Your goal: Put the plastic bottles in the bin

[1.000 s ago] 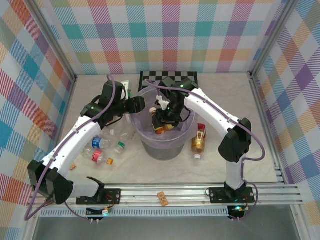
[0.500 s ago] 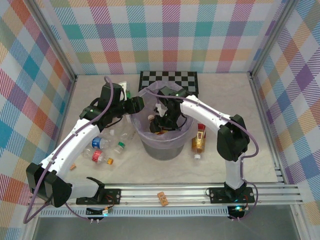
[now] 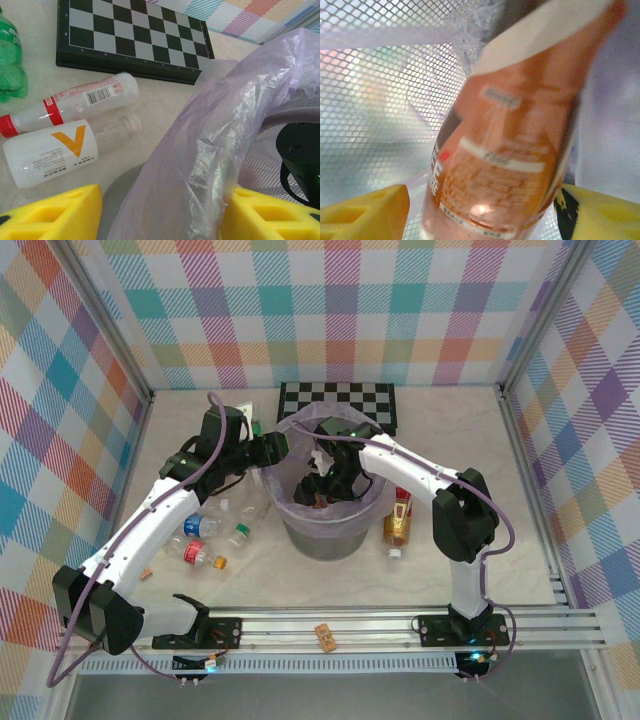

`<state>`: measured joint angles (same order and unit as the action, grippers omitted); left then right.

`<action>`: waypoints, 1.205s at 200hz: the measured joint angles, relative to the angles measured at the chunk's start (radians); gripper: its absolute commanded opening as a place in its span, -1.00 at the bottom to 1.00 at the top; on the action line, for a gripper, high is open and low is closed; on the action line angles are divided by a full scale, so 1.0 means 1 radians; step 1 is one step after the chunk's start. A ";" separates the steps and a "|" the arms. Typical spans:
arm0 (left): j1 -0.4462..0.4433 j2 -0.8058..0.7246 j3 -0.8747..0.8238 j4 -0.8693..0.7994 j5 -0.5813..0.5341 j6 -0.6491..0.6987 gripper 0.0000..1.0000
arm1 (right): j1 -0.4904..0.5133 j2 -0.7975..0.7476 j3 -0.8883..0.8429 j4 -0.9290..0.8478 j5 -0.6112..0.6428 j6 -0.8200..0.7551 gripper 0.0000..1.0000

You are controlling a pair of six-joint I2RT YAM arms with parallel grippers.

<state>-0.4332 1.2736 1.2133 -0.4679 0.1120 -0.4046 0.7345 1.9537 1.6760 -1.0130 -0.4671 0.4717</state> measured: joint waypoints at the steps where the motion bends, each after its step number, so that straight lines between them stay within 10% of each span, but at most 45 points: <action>1: 0.000 0.000 0.000 0.000 0.000 0.000 0.22 | 0.000 0.000 0.000 0.000 0.000 0.000 0.53; 187: 0.006 0.001 0.000 0.000 0.003 0.000 0.22 | -0.019 -0.182 0.441 -0.371 0.214 -0.110 0.58; 241: 0.006 0.001 0.000 0.000 0.003 0.000 0.22 | -0.294 -0.450 0.415 -0.398 0.282 -0.114 0.57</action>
<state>-0.4267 1.2743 1.2133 -0.4679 0.1146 -0.4042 0.4408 1.5040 2.0907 -1.4113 -0.1856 0.3580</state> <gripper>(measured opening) 0.607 0.786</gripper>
